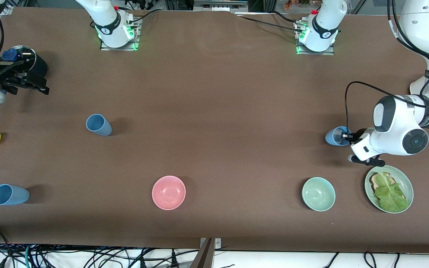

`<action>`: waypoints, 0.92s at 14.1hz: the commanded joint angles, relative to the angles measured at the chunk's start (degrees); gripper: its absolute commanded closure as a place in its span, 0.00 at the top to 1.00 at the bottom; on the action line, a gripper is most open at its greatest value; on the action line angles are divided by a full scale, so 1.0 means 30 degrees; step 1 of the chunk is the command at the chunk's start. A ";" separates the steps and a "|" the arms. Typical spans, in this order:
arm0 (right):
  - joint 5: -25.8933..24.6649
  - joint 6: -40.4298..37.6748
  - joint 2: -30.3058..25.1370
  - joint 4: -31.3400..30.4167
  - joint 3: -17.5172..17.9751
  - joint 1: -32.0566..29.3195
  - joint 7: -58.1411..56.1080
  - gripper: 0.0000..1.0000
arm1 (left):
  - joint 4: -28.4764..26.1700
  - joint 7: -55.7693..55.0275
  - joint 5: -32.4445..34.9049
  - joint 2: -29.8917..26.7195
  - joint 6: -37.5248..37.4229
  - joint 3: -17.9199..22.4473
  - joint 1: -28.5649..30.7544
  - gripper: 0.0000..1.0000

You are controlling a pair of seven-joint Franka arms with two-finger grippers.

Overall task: Stack blue cups with both arms
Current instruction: 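Carry the tissue cup to mid-table while the right gripper reaches another cup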

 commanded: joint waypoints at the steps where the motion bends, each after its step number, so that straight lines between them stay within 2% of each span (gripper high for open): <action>1: 0.0208 -0.0117 0.0165 0.0382 -0.0009 0.0137 -0.0250 1.00 | 0.0915 -0.2645 -0.0828 -0.0169 -0.1035 -0.1852 -0.0188 0.00; 4: 0.0179 0.0292 0.0545 0.0323 -0.0009 0.0166 -0.0397 1.00 | 0.1527 -0.7387 -0.1357 0.0210 -0.0918 -0.3789 -0.1324 0.00; 9: -0.0026 0.2311 0.2242 0.0031 -0.0068 0.0108 -0.1686 1.00 | 0.4164 -1.4426 -0.1474 0.2229 -0.0365 -0.3823 -0.6334 0.00; 12: -0.0114 0.3861 0.2859 -0.1078 -0.0126 0.0078 -0.1774 1.00 | 0.4519 -1.5923 -0.2994 0.3403 0.2001 -0.3793 -0.7918 0.00; 13: -0.0114 0.4534 0.3064 -0.1634 -0.0155 0.0049 -0.2006 1.00 | 0.4374 -1.6479 -0.2853 0.3608 0.2998 -0.3735 -0.8387 0.00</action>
